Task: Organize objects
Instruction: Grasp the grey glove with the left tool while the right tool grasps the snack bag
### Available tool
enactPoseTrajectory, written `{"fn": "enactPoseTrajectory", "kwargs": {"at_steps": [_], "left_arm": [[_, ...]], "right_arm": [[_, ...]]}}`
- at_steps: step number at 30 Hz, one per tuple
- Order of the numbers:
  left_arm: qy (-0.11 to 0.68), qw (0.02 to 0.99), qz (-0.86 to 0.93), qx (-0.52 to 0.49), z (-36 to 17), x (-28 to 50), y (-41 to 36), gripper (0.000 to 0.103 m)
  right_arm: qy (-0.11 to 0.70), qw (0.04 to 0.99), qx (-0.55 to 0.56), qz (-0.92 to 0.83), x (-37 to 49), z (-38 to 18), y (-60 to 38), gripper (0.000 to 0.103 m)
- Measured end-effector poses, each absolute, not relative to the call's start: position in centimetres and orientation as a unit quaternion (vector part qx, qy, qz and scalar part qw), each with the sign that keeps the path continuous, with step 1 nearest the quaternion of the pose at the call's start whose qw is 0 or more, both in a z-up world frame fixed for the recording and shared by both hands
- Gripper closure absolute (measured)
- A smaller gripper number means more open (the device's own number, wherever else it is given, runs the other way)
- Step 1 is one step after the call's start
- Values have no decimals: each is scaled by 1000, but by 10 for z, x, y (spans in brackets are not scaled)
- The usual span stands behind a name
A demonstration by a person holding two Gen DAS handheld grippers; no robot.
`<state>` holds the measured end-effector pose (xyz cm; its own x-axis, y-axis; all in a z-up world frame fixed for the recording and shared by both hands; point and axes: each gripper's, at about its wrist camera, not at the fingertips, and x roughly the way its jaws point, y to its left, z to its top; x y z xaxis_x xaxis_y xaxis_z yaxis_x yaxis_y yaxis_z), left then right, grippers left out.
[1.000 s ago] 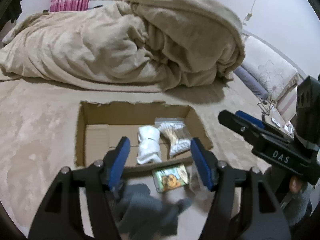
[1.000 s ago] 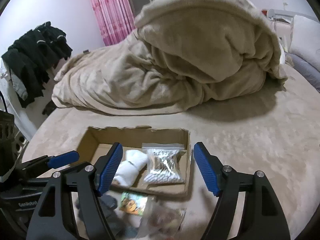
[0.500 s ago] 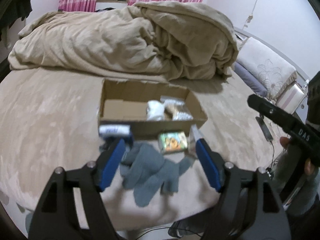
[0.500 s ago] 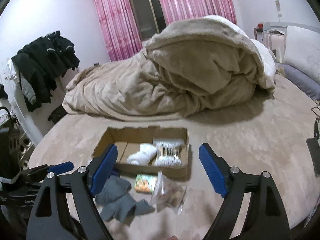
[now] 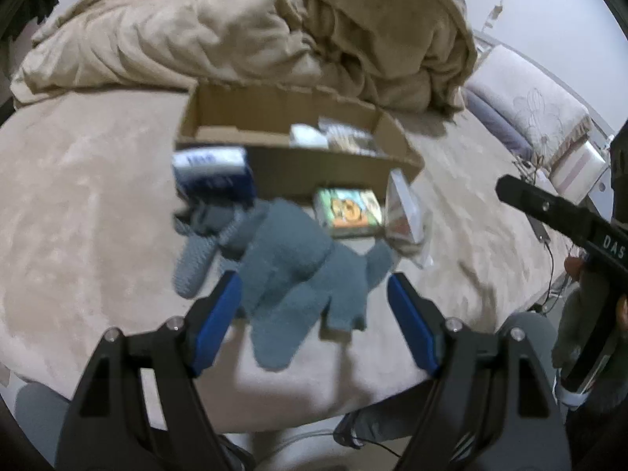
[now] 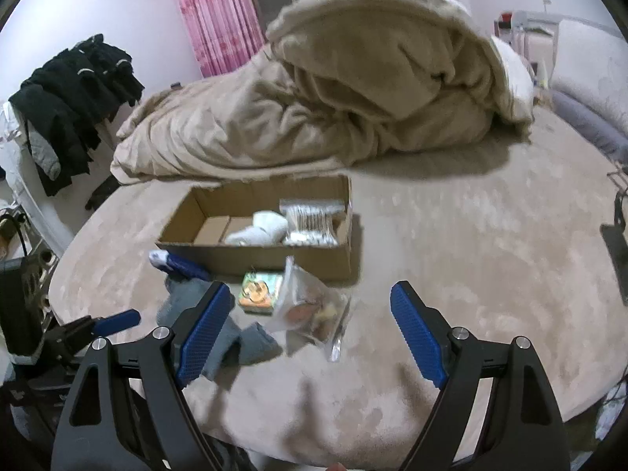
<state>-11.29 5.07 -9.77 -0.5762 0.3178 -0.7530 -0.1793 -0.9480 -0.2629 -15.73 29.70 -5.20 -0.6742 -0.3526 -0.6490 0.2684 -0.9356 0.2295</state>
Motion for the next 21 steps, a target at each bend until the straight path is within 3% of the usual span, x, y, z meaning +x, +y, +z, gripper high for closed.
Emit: {"fn": "enactPoseTrajectory", "kwargs": {"at_steps": [18, 20, 21], "left_arm": [[-59, 140, 870, -468, -149, -143, 79, 26], [-51, 138, 873, -464, -151, -144, 82, 32], [-47, 136, 873, -466, -152, -145, 83, 39]], "right_arm": [[-72, 184, 422, -885, -204, -118, 285, 17], [-80, 189, 428, -880, -212, -125, 283, 17], [-83, 191, 433, -877, -216, -128, 280, 17]]}}
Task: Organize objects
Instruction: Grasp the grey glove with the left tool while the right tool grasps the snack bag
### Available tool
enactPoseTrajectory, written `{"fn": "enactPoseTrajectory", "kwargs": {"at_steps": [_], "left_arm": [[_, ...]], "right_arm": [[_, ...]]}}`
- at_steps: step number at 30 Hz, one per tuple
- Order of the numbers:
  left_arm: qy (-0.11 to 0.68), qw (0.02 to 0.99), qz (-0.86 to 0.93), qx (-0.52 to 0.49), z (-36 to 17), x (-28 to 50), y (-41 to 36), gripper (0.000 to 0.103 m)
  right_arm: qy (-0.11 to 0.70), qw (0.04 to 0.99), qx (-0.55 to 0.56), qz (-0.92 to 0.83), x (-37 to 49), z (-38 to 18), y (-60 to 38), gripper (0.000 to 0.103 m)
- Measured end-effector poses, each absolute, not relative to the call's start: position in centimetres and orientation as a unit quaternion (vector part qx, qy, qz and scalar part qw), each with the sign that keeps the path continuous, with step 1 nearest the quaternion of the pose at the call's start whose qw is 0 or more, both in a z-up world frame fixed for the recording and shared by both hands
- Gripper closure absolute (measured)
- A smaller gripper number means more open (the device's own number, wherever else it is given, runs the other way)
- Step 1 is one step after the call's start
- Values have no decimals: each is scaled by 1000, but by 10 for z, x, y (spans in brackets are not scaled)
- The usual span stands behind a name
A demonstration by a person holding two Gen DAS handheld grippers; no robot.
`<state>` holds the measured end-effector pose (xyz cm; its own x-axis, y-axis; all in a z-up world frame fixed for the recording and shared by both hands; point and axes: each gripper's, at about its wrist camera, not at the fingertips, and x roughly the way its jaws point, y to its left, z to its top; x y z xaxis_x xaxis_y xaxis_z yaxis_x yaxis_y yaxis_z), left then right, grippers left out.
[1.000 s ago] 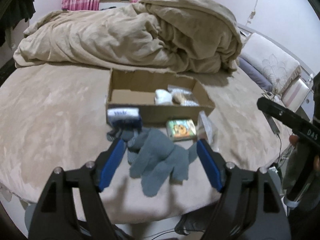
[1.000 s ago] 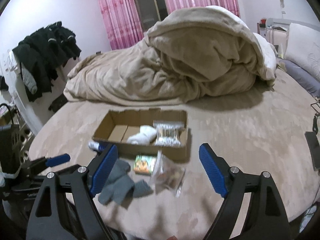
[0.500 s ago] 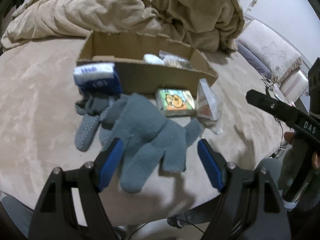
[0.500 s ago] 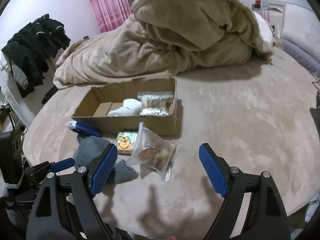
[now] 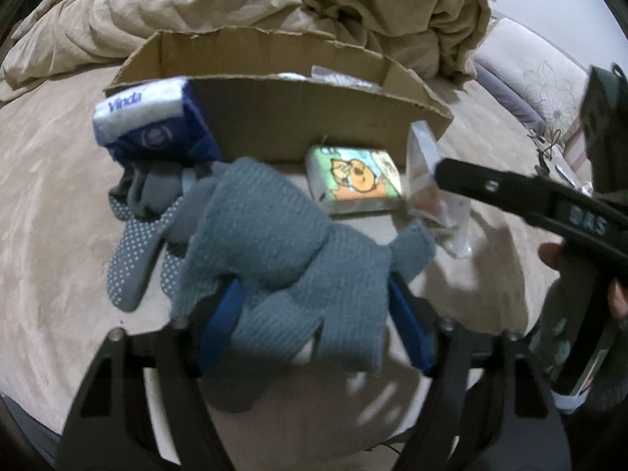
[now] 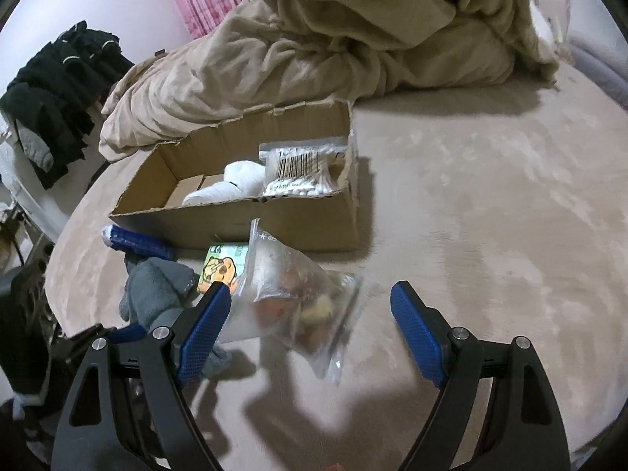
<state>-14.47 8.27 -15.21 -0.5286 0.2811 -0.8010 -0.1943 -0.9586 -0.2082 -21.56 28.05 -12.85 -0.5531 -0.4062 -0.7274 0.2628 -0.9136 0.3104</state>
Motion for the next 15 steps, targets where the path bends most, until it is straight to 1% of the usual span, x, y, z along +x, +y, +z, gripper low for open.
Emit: {"fn": "enactPoseTrajectory", "kwargs": {"at_steps": [1, 5, 7, 8, 11, 12, 15], "left_arm": [[-41, 132, 872, -469, -153, -146, 83, 45], [-53, 135, 872, -468, -151, -144, 78, 53], [-56, 135, 874, -464, -148, -141, 77, 57], [-57, 135, 874, -463, -148, -141, 77, 58], [-63, 135, 876, -459, -140, -139, 77, 60], [-65, 134, 877, -458, -138, -137, 77, 61], [-72, 136, 883, -444, -123, -130, 73, 61]], "right_arm": [[-89, 193, 436, -874, -219, -132, 279, 17], [-101, 194, 450, -866, -222, -141, 277, 18], [-110, 197, 451, -863, -221, -142, 279, 24], [-115, 201, 453, -861, -220, -141, 280, 31], [-103, 202, 450, -864, -214, -135, 278, 38], [-99, 202, 448, -865, -212, -133, 277, 39], [-93, 204, 444, -868, -204, -127, 277, 40]]}}
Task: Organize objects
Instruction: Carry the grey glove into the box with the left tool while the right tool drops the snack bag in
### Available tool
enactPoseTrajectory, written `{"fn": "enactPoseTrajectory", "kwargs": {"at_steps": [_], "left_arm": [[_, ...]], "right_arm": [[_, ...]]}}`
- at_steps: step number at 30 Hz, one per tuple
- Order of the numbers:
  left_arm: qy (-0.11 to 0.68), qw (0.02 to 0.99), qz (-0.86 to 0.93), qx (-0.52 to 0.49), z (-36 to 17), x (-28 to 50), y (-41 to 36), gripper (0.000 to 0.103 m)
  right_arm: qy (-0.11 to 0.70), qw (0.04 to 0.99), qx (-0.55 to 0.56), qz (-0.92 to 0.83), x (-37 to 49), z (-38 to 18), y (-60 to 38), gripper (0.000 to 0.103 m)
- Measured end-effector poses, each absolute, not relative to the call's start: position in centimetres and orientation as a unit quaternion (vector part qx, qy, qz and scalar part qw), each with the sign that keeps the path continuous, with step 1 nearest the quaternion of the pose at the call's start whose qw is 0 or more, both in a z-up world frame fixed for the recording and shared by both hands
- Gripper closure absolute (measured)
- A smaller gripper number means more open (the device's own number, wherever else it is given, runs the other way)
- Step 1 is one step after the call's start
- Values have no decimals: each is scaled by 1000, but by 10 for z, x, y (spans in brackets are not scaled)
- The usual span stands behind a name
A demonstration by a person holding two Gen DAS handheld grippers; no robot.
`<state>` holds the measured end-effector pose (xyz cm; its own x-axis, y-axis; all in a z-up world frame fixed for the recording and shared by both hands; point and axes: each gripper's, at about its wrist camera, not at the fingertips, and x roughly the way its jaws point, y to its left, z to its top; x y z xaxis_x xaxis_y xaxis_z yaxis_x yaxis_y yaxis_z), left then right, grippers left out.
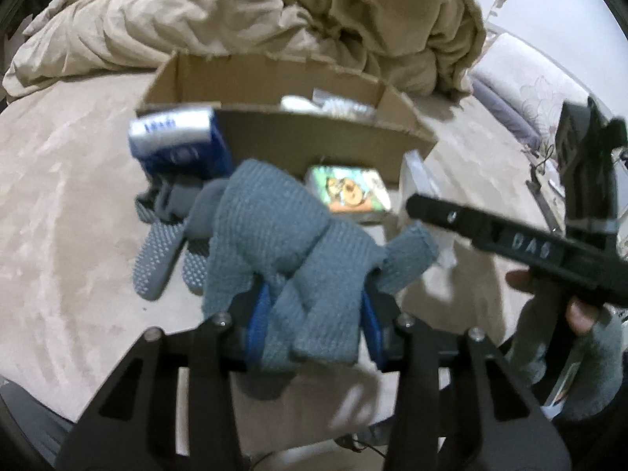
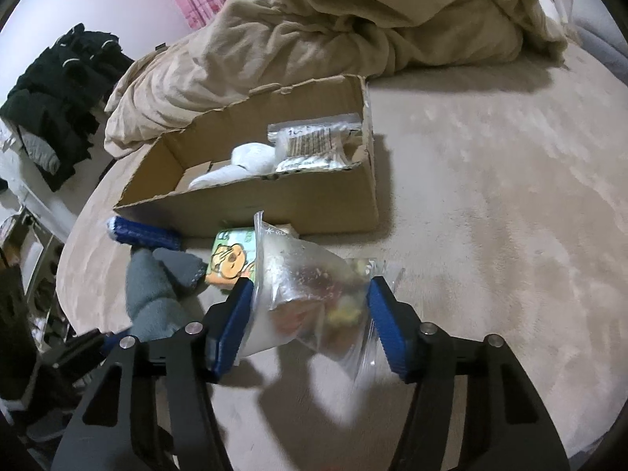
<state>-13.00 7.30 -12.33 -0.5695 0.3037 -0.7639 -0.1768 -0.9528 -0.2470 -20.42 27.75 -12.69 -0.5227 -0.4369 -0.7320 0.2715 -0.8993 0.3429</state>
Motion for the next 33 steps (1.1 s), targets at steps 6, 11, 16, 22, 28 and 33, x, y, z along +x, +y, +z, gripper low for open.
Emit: {"fn": "enactPoseTrajectory", "kwargs": {"at_steps": [6, 11, 16, 22, 28, 33], "left_arm": [[-83, 137, 893, -421, -92, -113, 59, 61], [-97, 128, 896, -413, -69, -105, 47, 61], [-106, 116, 909, -386, -41, -98, 29, 61], [-117, 104, 921, -357, -16, -107, 10, 61], [-120, 97, 930, -334, -1, -126, -4, 61], [-114, 96, 932, -331, -1, -148, -9, 61]], "right_arm": [[-89, 207, 428, -875, -188, -103, 280, 40], [-87, 214, 404, -885, -174, -73, 283, 40], [-83, 230, 381, -892, -165, -44, 281, 40], [-48, 231, 343, -909, -164, -12, 267, 40], [-27, 243, 314, -918, -174, 9, 252, 40], [-19, 252, 304, -918, -193, 14, 236, 40]]}}
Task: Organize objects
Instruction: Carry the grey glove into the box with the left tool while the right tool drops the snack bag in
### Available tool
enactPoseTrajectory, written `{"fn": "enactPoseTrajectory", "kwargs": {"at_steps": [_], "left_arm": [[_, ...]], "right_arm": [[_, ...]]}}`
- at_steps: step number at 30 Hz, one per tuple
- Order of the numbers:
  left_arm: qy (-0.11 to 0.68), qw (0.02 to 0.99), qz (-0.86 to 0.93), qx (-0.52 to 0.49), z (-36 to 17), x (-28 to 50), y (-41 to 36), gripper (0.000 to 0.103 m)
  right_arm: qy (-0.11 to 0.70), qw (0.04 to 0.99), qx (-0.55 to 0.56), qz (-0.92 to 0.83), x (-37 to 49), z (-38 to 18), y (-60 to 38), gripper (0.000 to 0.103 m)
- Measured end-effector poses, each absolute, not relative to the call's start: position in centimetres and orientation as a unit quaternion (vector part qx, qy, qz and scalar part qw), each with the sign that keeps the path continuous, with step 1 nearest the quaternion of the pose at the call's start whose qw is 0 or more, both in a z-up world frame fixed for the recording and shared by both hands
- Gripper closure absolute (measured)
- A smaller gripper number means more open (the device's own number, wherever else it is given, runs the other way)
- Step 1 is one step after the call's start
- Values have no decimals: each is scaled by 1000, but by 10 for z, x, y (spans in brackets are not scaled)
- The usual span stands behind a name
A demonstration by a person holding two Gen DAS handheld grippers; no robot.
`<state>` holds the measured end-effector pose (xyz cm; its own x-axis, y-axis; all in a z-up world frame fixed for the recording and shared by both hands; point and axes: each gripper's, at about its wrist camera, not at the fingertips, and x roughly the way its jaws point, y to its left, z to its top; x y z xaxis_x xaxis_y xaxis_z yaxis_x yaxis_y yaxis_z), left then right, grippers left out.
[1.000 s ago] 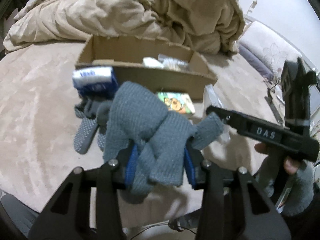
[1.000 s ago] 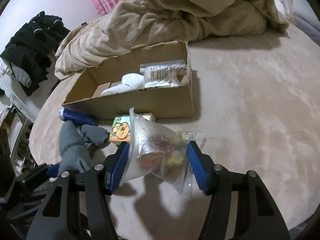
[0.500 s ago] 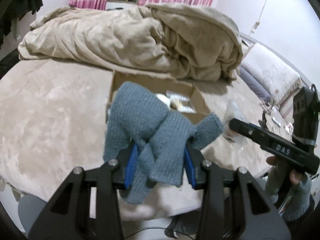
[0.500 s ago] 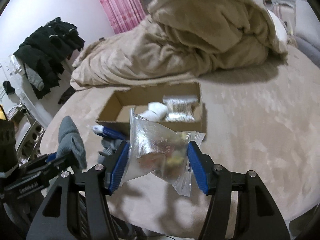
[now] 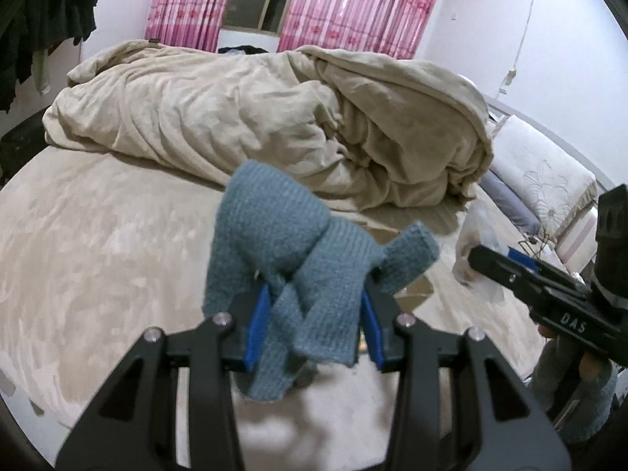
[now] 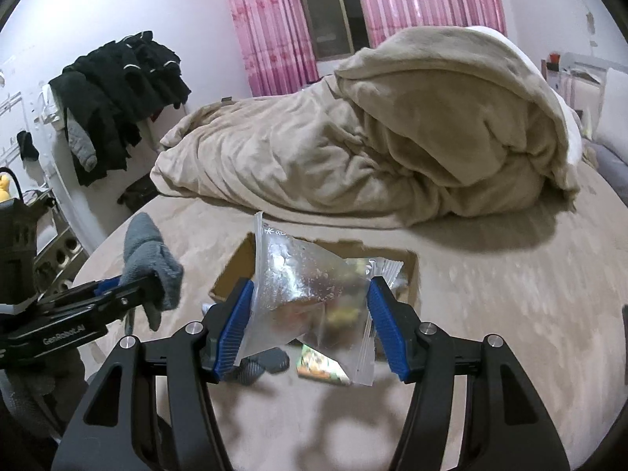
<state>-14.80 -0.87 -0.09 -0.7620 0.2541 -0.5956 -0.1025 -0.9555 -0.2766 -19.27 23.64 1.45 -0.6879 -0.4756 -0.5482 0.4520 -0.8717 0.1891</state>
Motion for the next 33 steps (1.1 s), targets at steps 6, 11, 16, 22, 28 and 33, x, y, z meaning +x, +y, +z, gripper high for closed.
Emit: {"fn": "enactPoseTrajectory", "kwargs": {"at_steps": [6, 11, 16, 22, 28, 33], "left_arm": [[-106, 102, 927, -344, -16, -187, -8, 61], [-99, 102, 924, -356, -32, -216, -5, 60], [-97, 107, 911, -387, -62, -251, -5, 59], [-72, 126, 890, -431, -100, -281, 5, 57], [-34, 128, 893, -430, -104, -281, 22, 46], [-52, 138, 888, -435, -93, -273, 16, 34]], "right_arm": [[-18, 259, 311, -914, -227, 3, 219, 40], [-22, 262, 328, -907, -259, -16, 208, 40], [-30, 266, 348, -899, -288, -41, 195, 40], [-26, 271, 367, -889, -310, -72, 178, 40], [-36, 272, 388, -880, -322, -97, 172, 39], [-45, 265, 368, -890, -315, -85, 180, 22]]}}
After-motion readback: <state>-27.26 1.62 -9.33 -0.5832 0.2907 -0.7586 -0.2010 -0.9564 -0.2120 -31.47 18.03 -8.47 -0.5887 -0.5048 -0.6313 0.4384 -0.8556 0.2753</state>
